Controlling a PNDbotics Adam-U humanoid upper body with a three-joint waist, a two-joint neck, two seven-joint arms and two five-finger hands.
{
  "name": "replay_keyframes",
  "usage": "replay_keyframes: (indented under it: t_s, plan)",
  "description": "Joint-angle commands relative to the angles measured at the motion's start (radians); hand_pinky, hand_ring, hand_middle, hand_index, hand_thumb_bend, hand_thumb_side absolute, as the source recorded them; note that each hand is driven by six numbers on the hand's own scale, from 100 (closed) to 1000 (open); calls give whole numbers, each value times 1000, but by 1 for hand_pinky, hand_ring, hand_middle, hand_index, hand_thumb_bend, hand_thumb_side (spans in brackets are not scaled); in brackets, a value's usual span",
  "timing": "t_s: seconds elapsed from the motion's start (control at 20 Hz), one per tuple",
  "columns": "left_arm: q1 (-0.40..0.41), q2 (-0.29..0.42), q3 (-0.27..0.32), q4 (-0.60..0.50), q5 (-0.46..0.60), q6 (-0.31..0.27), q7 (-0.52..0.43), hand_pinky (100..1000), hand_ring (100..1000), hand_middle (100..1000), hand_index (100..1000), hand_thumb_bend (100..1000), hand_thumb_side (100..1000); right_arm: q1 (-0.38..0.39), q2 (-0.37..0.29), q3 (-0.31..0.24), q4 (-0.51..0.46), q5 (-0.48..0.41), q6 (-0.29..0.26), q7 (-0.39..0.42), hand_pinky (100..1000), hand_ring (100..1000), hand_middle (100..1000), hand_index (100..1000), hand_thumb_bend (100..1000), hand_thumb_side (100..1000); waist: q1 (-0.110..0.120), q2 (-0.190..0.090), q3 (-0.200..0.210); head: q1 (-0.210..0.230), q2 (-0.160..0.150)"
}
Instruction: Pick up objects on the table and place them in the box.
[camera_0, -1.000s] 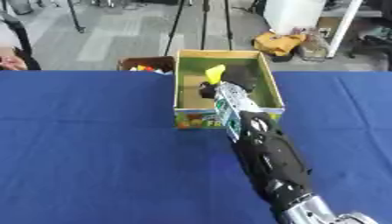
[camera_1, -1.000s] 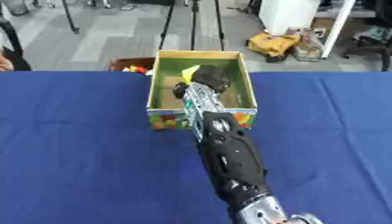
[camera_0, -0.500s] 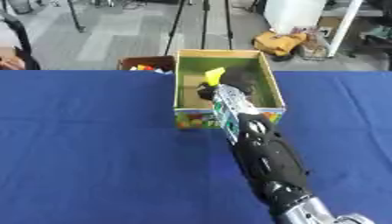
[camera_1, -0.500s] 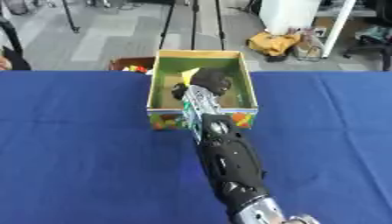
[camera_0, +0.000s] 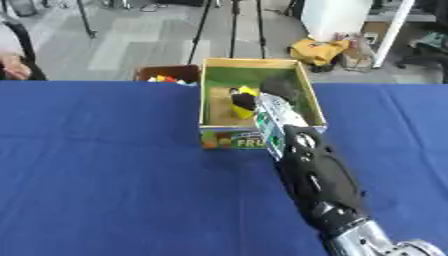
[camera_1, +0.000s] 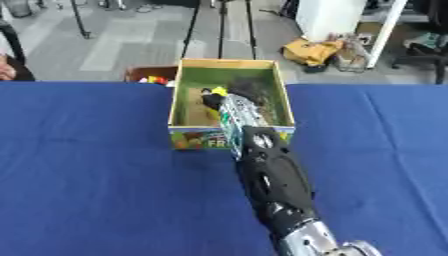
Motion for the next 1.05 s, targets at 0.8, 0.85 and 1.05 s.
replay_keyframes:
  t_s: [0.8,0.85,1.05]
  plan:
    - [11,21,8,-18,5,1,16,593,706,857,976,100,1000,-36,-131,119,-313,-182,-151,-65,942,921,807,861,418,885,14,-59,-24,26,17]
    - [12,22,8,-18,5,1,18,593,705,857,976,100,1000,-31,-143,130,-342,-195,-158,-63,942,921,806,860,413,886,14,-62,-26,29,19]
    - [15,27,9,-18,7,1,23,594,705,856,976,100,1000,-3,-193,175,-466,-236,-185,-48,940,919,807,862,376,919,17,-76,-38,42,31]
